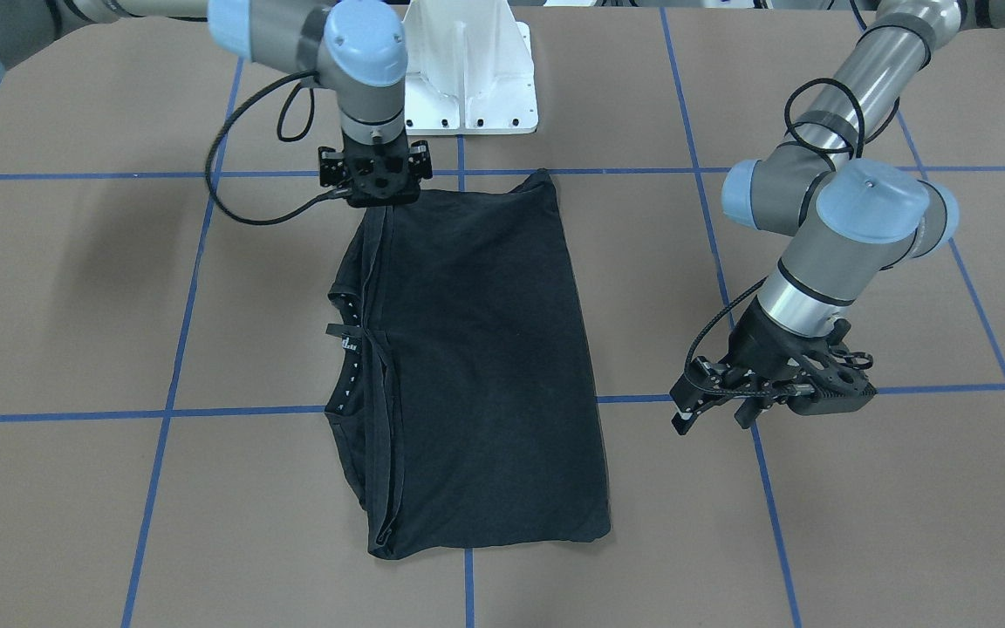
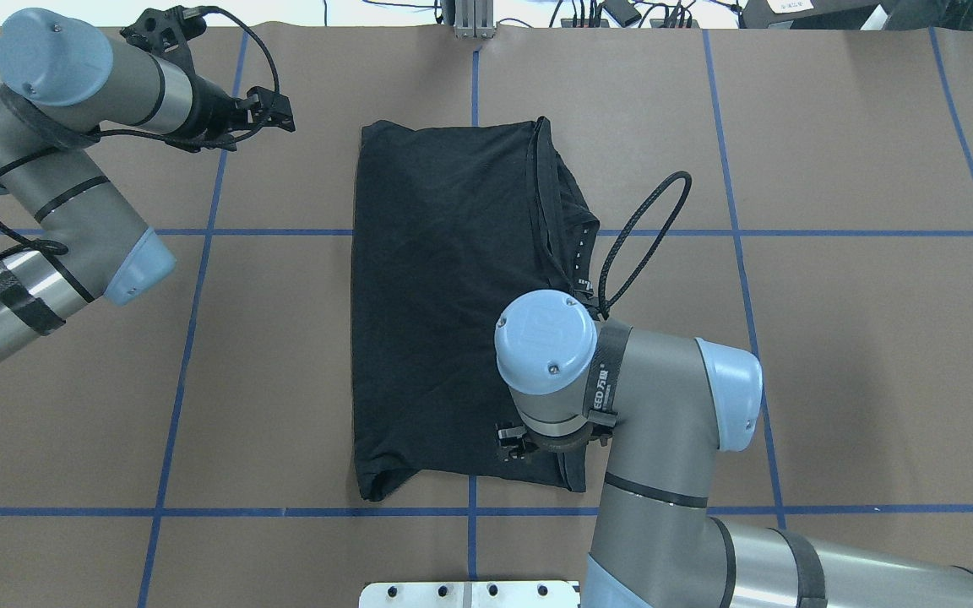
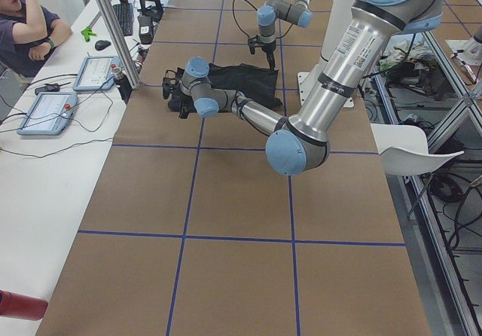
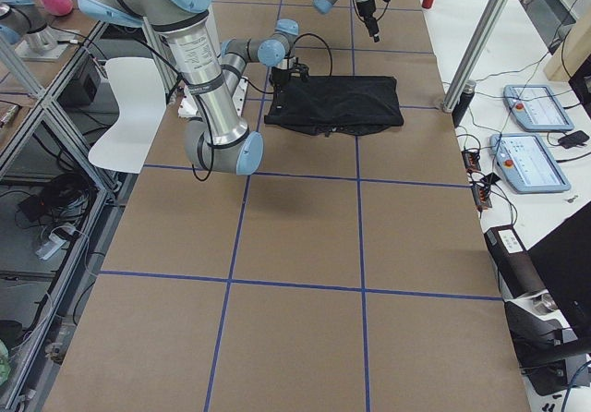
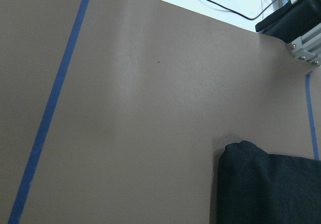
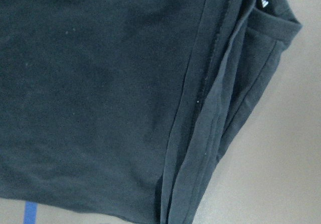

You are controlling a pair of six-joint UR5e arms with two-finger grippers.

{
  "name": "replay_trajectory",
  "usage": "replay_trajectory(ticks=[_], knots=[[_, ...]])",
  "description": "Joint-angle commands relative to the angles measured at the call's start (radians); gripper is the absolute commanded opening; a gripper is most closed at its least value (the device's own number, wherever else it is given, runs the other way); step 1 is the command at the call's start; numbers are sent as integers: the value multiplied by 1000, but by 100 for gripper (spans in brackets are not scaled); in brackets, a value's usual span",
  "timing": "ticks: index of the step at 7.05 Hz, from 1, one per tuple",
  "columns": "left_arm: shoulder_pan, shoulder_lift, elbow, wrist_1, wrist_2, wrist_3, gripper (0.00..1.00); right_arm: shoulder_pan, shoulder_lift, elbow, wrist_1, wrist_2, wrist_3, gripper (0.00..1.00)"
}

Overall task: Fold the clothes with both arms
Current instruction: 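Move the right gripper to the shirt's bottom corner nearest the robot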

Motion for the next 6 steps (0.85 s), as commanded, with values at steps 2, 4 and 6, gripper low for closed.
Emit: replay_trajectory(ticks=[2, 4, 6], knots=[[-1, 1, -2, 0, 0, -1, 100, -18, 9, -54, 10, -47, -34, 58], [-1, 2, 0, 0, 0, 2, 100, -28, 28, -49, 8, -45, -35, 42], [-1, 2, 0, 0, 0, 2, 100, -45, 26, -55, 7, -51, -35, 38]])
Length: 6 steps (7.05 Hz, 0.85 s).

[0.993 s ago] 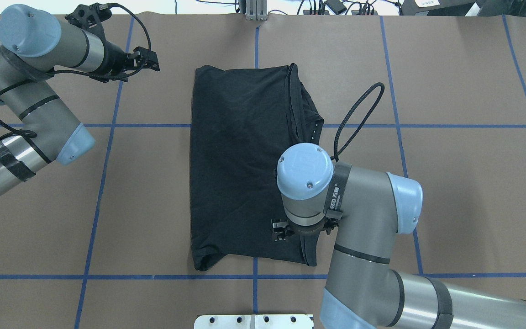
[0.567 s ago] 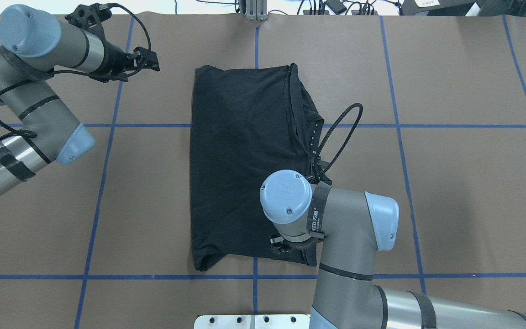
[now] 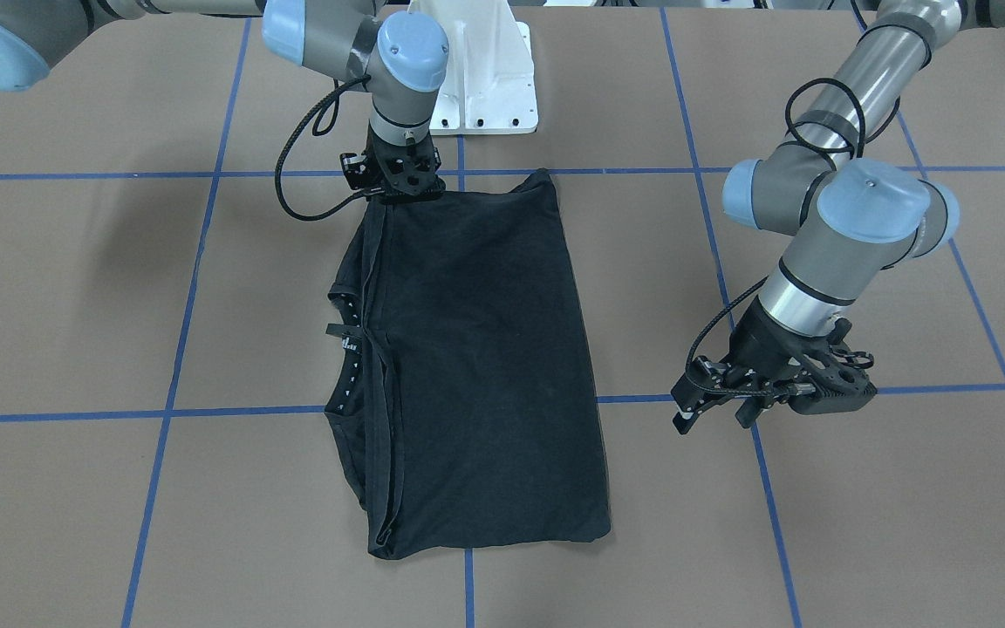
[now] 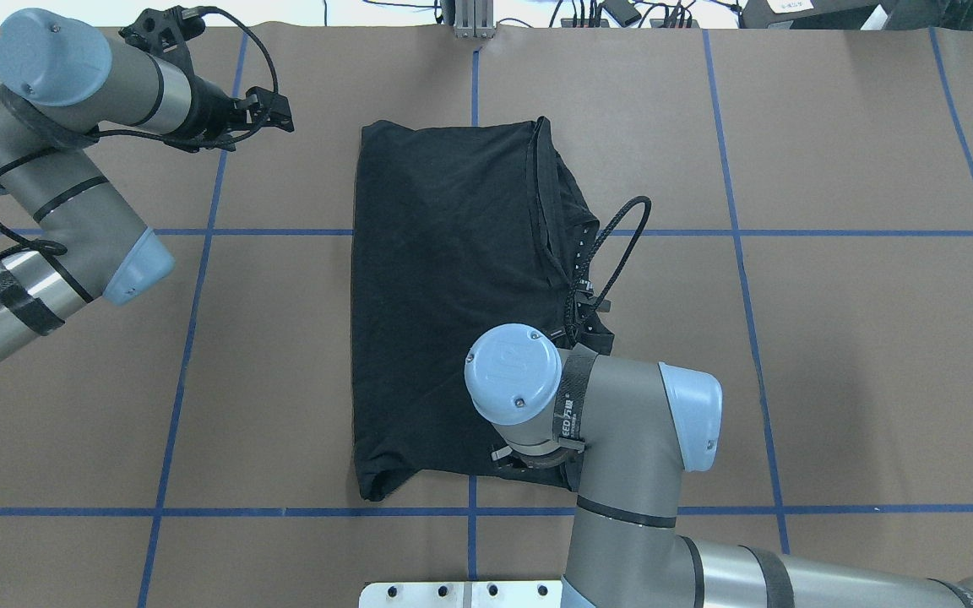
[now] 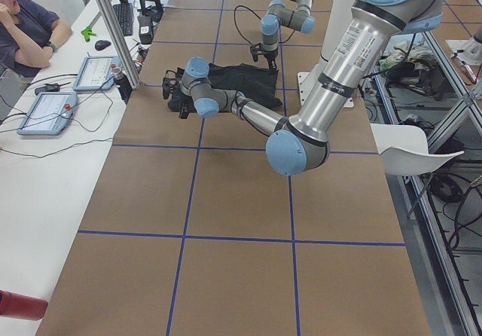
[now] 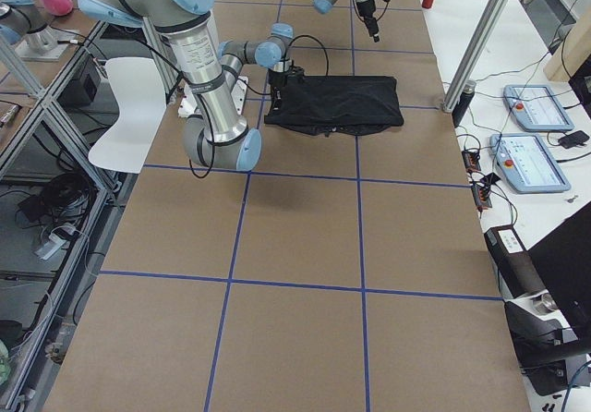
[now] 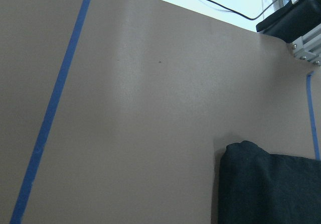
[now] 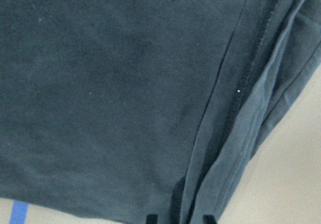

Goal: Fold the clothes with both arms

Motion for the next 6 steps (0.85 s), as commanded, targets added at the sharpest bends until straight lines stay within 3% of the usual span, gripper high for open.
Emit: replay_trajectory(ticks=[1, 6], knots=[[0, -1, 0, 0, 0, 0, 100, -7, -1, -18, -3, -25, -5, 37], [0, 0, 0, 0, 0, -1, 100, -24, -1, -32, -11, -62, -34, 37]])
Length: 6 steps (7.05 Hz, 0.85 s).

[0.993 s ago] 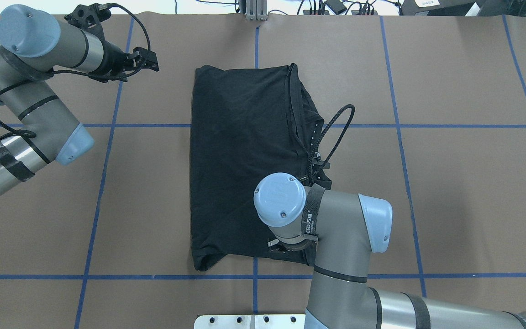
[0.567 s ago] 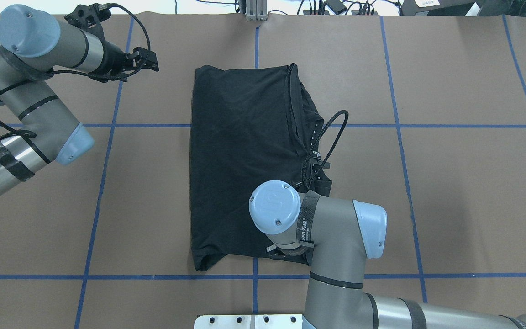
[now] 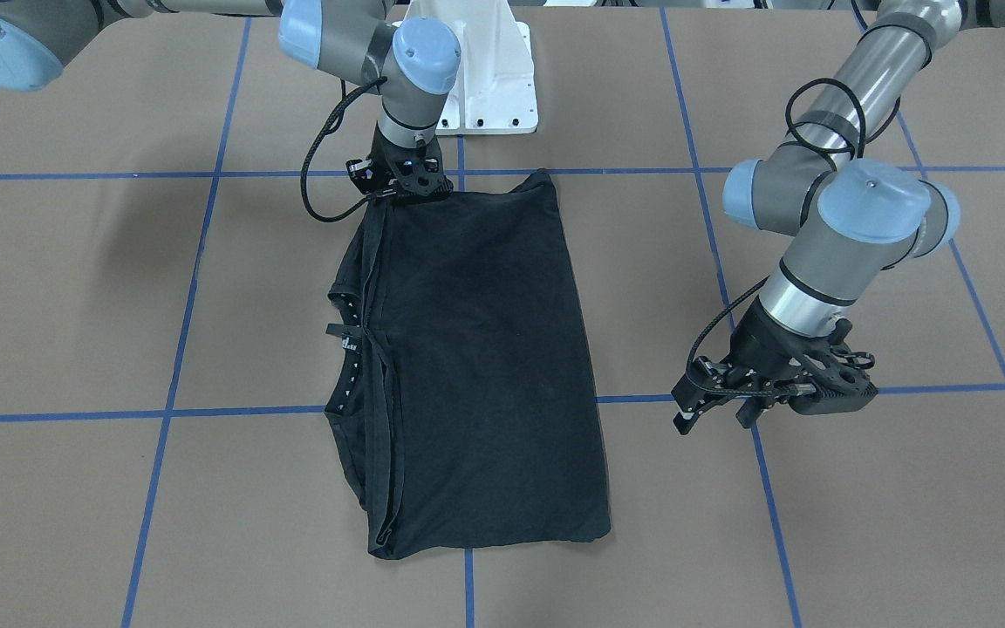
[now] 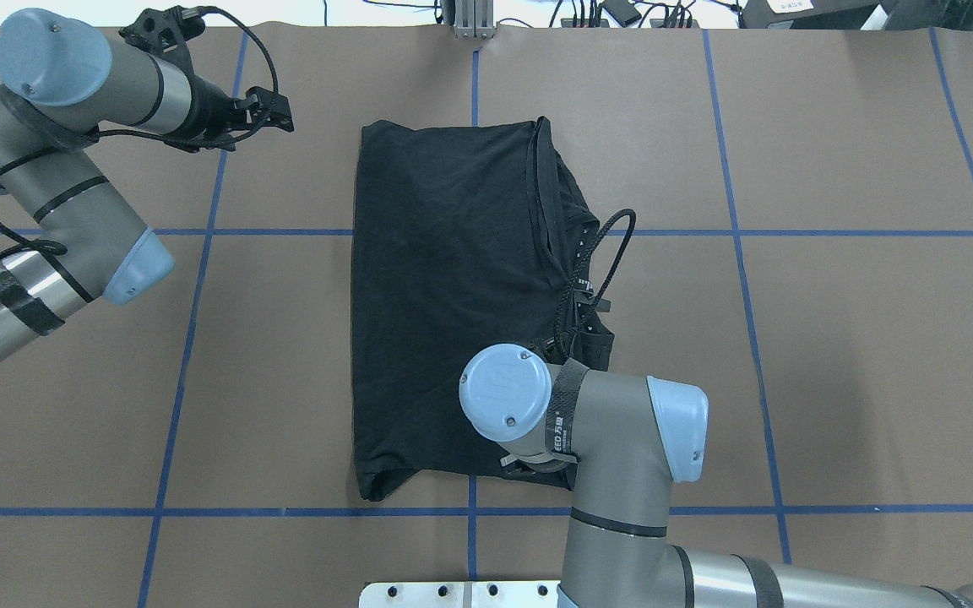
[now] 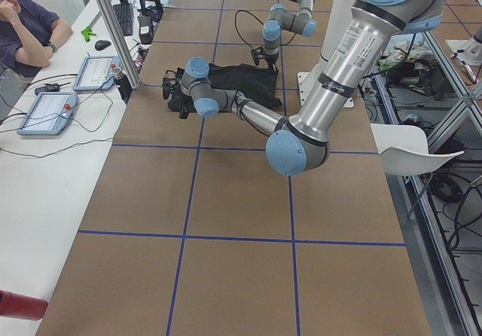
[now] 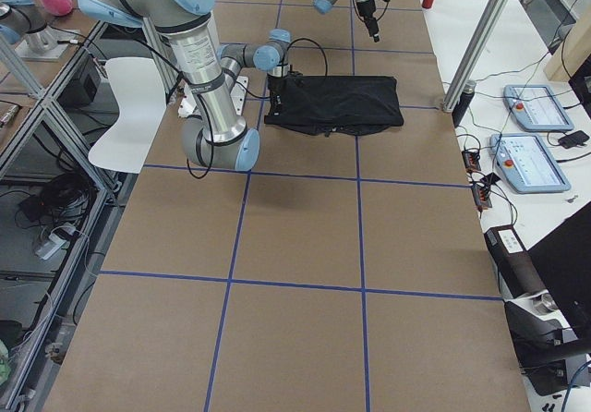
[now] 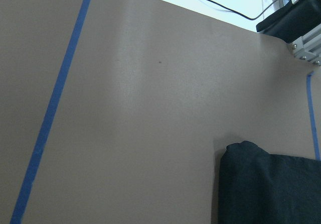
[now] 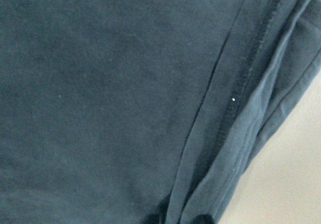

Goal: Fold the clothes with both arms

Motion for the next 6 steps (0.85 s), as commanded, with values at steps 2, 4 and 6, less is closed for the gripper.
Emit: replay_trajectory(ticks=[2, 4, 6], knots=[[0, 0, -2, 0, 0, 0, 100, -4, -4, 1, -1, -2, 0, 0], [2, -1, -3, 0, 0, -3, 100, 8, -7, 3, -7, -3, 0, 0], [2, -3, -9, 2, 0, -3, 100, 51, -9, 46, -17, 13, -17, 0]])
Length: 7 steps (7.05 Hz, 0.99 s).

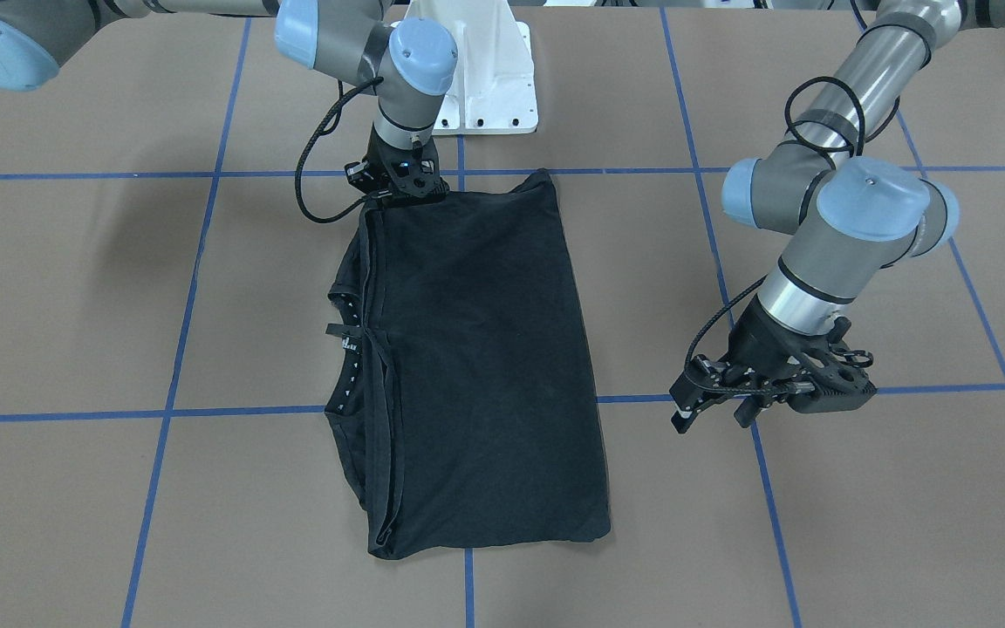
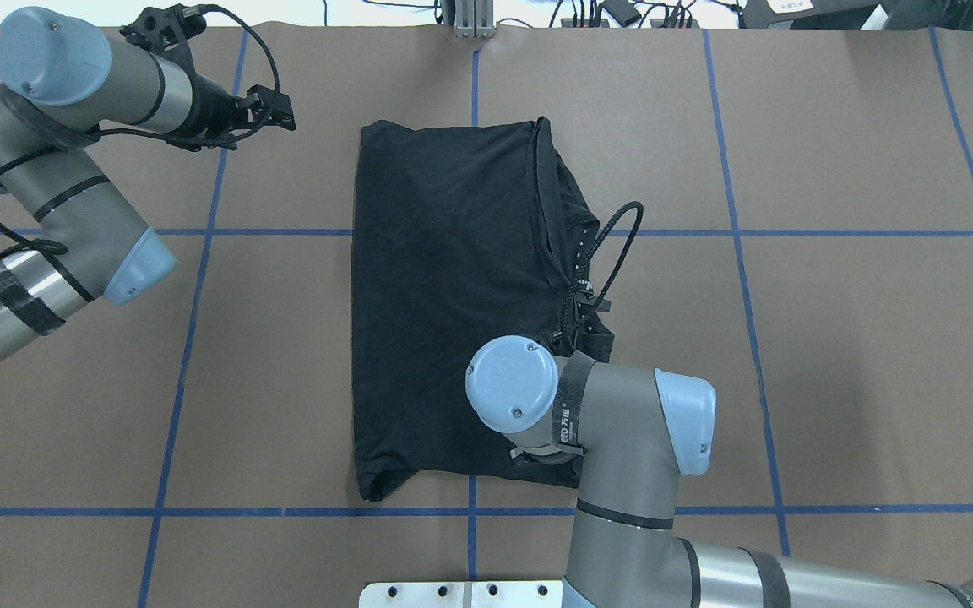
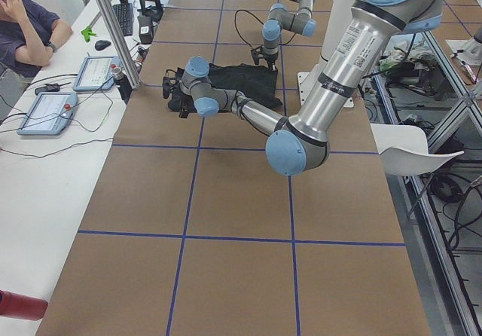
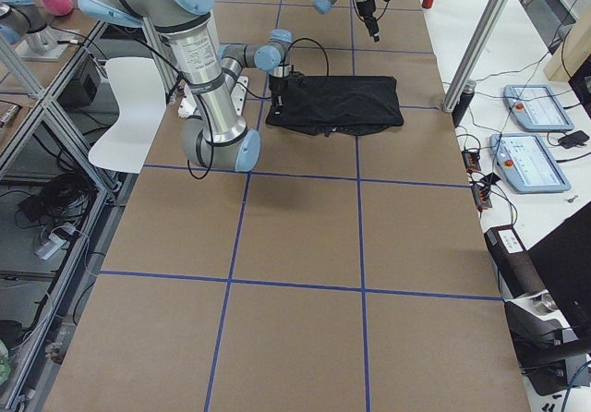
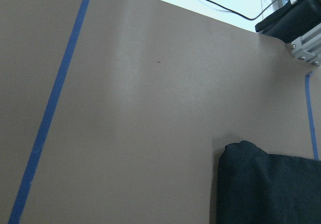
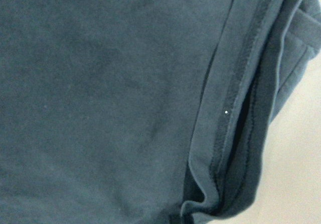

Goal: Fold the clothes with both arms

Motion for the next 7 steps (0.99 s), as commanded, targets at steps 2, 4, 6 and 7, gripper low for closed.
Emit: replay_trajectory(ticks=[2, 4, 6, 7], knots=[[1, -7, -2, 2, -11, -2, 100, 25, -33, 48, -35, 11, -20, 0], [1, -13, -2, 2, -20, -2, 100, 25, -104, 94, -35, 98, -4, 0], [1, -19, -1, 2, -18, -3, 100, 25, -167, 120, -35, 160, 82, 0], [1, -24, -1, 4, -17, -3, 100, 24, -177, 121, -35, 165, 108, 0]])
